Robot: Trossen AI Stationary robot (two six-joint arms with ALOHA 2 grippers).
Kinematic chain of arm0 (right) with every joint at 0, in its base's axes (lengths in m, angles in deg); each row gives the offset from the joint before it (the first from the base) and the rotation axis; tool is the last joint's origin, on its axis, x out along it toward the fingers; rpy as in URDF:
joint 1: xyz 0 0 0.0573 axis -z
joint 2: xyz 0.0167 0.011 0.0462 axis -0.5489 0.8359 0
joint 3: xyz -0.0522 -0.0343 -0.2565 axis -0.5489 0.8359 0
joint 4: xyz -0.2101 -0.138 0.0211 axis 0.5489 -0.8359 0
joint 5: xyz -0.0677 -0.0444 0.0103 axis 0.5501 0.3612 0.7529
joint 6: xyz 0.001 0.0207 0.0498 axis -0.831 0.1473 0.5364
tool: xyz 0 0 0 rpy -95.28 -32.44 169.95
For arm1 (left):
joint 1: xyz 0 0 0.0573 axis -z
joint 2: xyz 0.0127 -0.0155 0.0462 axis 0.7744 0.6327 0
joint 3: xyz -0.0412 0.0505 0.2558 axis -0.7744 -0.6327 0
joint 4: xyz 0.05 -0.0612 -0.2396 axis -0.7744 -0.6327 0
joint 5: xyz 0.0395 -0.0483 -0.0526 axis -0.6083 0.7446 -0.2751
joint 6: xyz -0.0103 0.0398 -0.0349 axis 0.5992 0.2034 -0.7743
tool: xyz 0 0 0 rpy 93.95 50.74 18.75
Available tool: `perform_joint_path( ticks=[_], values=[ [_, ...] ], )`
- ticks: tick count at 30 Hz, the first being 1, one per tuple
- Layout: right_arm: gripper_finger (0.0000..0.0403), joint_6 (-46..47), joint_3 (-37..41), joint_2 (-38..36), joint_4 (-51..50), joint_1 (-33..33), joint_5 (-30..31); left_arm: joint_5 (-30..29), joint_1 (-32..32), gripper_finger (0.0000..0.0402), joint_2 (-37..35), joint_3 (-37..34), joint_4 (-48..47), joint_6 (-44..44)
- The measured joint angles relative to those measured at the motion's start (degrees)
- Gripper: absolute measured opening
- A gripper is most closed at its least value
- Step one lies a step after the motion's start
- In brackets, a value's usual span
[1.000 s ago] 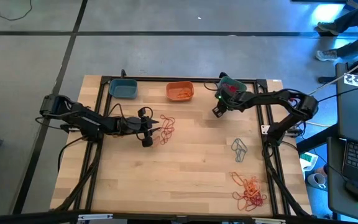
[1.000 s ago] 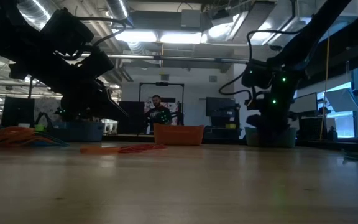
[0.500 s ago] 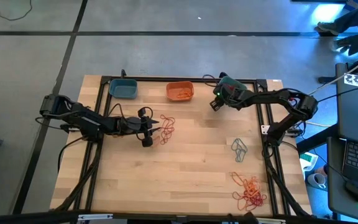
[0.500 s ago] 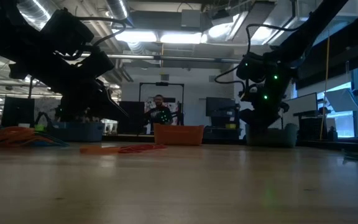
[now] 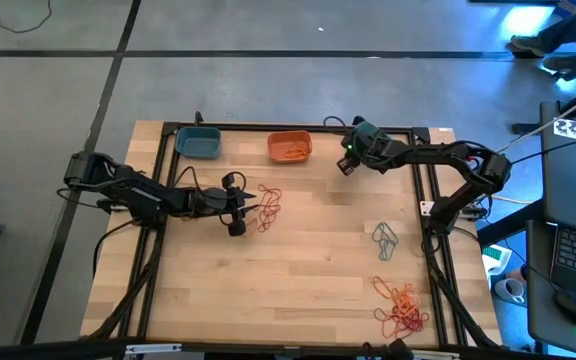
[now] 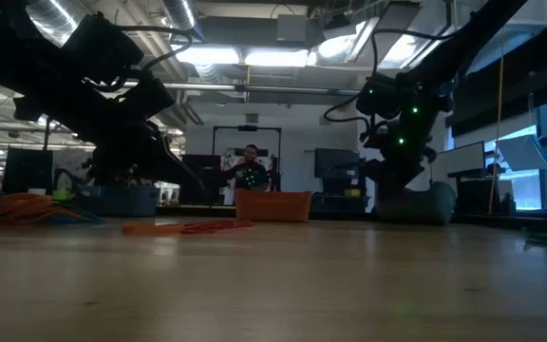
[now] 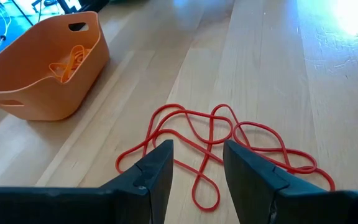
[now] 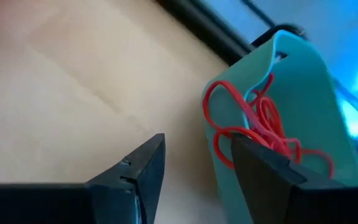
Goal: Sort rubber bands into baskets
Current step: Put the red rubber band into the green bin
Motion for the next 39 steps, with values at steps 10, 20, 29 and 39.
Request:
perform_joint_path(
  ticks=[10, 20, 29, 39],
  values=[
    [0.0186, -1.4, 0.0, -1.6, -1.9, 0.0, 1.7, 0.0, 0.0, 0.0138, 0.0, 0.0, 0.0, 0.0],
    [0.0186, -0.5, 0.0, -5.0, -5.6, 0.0, -2.3, 0.0, 0.0, 0.0138, 0.0, 0.0, 0.0, 0.0],
    [0.0186, -1.9, 0.0, -5.0, -7.0, 0.1, 2.7, 0.0, 0.0, 0.0138, 0.0, 0.0, -0.1, 0.1],
    [0.0186, -10.0, 0.0, -5.0, -7.8, -2.2, -6.1, 0.0, 0.0, 0.0138, 0.0, 0.0, 0.0, 0.1]
  ],
)
